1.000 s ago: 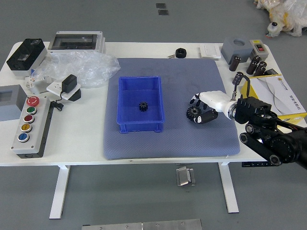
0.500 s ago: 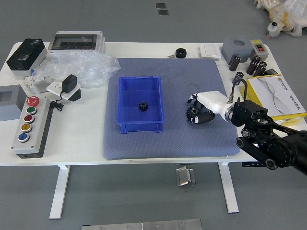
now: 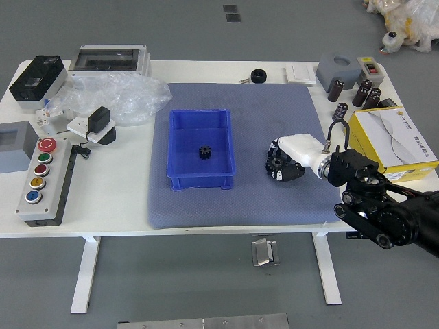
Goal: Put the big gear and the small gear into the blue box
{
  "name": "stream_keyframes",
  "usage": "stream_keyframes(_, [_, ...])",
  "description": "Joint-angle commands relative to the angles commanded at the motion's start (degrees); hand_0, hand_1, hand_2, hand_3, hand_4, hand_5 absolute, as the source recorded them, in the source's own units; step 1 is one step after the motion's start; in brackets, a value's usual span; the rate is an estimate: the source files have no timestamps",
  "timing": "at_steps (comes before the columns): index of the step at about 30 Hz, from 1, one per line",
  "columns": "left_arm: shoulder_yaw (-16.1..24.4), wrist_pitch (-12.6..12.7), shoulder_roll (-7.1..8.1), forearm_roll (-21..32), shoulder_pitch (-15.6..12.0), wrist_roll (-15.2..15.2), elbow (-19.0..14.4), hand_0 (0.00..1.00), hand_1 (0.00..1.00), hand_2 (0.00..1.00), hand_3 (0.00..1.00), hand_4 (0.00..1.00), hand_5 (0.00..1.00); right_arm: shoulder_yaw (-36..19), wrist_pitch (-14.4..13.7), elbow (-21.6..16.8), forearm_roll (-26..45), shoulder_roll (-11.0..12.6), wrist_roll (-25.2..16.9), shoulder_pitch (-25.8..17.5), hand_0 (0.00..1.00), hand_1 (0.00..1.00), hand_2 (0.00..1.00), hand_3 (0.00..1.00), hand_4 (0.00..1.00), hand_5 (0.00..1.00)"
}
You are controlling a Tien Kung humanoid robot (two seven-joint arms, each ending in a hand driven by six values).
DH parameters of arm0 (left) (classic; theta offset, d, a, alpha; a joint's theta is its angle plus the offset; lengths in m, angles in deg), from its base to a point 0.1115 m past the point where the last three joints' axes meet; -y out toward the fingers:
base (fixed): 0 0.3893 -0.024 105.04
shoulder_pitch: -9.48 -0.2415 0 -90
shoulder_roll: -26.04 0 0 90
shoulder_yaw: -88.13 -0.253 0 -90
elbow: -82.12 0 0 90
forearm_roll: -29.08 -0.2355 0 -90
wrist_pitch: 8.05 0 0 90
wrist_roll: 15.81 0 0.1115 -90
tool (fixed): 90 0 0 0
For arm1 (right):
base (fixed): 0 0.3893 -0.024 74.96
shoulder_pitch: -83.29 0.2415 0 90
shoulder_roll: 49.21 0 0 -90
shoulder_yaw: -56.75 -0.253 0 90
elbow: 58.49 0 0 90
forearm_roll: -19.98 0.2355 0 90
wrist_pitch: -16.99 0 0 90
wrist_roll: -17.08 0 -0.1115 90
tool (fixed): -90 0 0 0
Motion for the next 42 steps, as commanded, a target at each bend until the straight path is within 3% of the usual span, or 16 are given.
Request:
stream_keyframes(1, [0.0,0.0,0.00,0.0,0.0,0.0,0.0,0.901,0.890,0.860,0.869,0.790,0.332,0.1,-0.2,0.0,0.0,0.0,0.0,0.0,0.561,0.440,0.529,0.638,0.582,0.166])
stream_keyframes(12, [0.1,0.0,0.03,-0.1,0.0,0.0,0.0,0.901,0.890,0.860,0.869,0.790,0.332,-0.3,-1.7,-0.5,-0.4,0.5,0.0,0.6,0.579,0.438,0.508,0.607,0.561,0.161])
stream_keyframes(32, [0.4,0.0,0.49,-0.3,-0.2,0.0,0.0,0.902,0.891,0.859,0.869,0.789,0.332,-4.7,0.1,-6.5,-1.5,4.7,1.4,4.9,0.584,0.437,0.498,0.597,0.545,0.162])
stream_keyframes(42, [0.6,0.0,0.86,-0.6,-0.3,-0.1,0.0,0.902,0.890,0.859,0.869,0.789,0.332,-3.9,1.2,-10.4,-1.4,3.7,2.2,8.4,0.586,0.437,0.499,0.597,0.544,0.163])
